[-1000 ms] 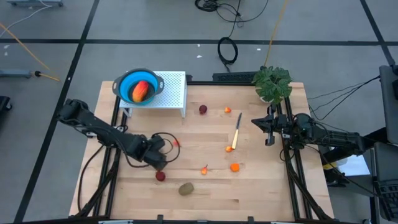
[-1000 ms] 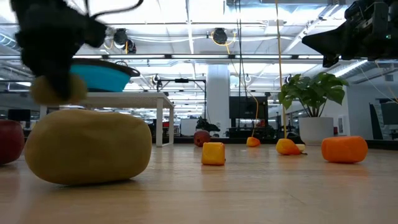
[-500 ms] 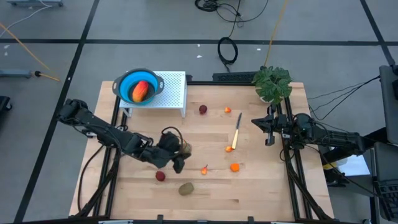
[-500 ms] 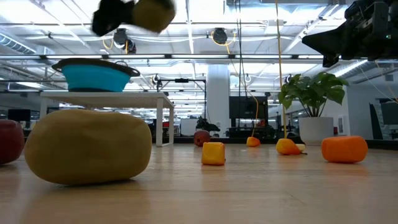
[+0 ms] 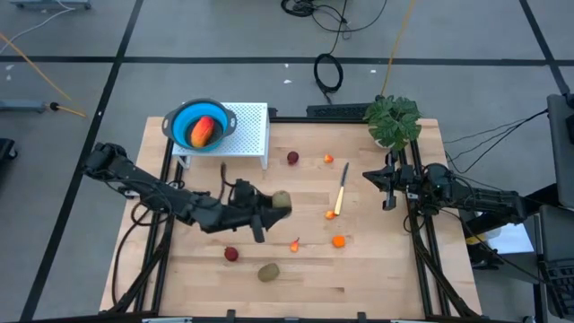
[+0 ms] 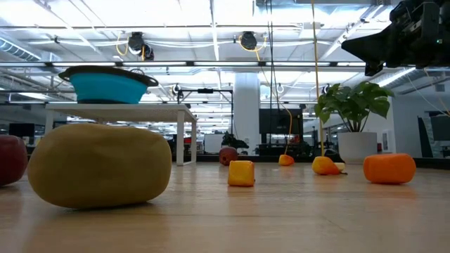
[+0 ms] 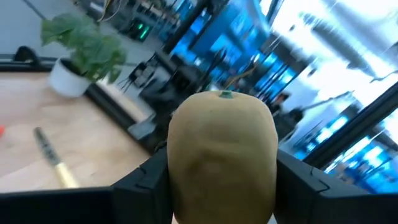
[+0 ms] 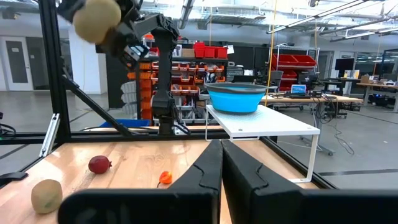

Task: Pick & Place Fruit
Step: Put the brown kiwi into the blue strainer bowl on the shelf

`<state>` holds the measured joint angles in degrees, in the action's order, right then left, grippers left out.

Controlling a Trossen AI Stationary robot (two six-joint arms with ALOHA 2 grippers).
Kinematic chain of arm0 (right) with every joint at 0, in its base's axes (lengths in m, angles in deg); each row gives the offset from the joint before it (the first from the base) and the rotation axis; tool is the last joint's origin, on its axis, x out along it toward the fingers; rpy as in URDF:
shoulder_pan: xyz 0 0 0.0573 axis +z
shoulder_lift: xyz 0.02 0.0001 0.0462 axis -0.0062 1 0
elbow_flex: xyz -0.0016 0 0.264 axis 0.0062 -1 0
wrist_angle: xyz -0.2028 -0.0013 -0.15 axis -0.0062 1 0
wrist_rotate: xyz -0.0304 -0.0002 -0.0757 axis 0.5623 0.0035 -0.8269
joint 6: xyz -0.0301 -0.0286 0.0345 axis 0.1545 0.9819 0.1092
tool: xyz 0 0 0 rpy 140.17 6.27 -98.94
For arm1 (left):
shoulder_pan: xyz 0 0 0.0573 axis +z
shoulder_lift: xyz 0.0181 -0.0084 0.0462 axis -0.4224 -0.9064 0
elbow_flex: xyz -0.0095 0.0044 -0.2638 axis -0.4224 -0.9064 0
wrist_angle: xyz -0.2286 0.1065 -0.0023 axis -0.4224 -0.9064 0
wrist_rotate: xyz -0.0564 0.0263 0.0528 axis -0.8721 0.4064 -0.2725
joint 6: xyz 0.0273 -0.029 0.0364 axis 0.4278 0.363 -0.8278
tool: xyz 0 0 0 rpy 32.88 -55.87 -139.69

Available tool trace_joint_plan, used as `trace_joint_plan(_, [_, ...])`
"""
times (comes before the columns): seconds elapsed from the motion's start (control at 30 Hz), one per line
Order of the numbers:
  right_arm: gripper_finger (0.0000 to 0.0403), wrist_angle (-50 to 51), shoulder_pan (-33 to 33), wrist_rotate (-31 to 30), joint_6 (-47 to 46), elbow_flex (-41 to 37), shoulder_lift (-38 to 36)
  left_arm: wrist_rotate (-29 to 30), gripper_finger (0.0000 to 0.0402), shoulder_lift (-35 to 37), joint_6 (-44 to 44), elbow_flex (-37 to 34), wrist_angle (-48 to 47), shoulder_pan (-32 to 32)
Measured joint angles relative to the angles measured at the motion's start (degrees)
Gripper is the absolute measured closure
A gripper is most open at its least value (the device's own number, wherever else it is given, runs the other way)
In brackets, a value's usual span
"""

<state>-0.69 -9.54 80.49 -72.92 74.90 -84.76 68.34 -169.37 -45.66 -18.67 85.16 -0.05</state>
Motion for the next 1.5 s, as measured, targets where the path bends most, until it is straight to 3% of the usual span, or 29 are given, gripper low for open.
trace_joint_plan(0.17, [0.0403, 0.0, 0.0, 0.0, 0.0, 0.0, 0.0, 2.7, 0.0211, 0.0, 2.8, 0.0, 6.2, 0.0])
trace_joint_plan(0.37, [0.0403, 0.0, 0.0, 0.0, 0.0, 0.0, 0.0, 11.5, 0.02, 0.0, 16.9, 0.0, 7.1, 0.0])
trace_joint_plan(0.53, [0.0403, 0.0, 0.0, 0.0, 0.0, 0.0, 0.0, 11.9, 0.0208, 0.0, 25.3, 0.0, 7.1, 0.3])
trace_joint_plan(0.73, [0.0403, 0.0, 0.0, 0.0, 0.0, 0.0, 0.0, 12.0, 0.0202, 0.0, 27.1, 0.0, 7.3, 0.3])
trace_joint_plan(0.83, [0.0403, 0.0, 0.0, 0.0, 0.0, 0.0, 0.0, 11.0, 0.0199, 0.0, 21.1, 0.0, 7.3, 0.3])
trace_joint_plan(1.1, [0.0403, 0.0, 0.0, 0.0, 0.0, 0.0, 0.0, 4.0, 0.021, 0.0, -8.8, 0.0, 5.7, 0.3])
trace_joint_plan(1.33, [0.0403, 0.0, 0.0, 0.0, 0.0, 0.0, 0.0, 3.9, 0.0196, 0.0, -23.6, 0.0, -2.9, 0.3])
trace_joint_plan(1.5, [0.0403, 0.0, 0.0, 0.0, 0.0, 0.0, 0.0, 5.7, 0.0193, 0.0, -28.1, 0.0, -9.3, 0.4])
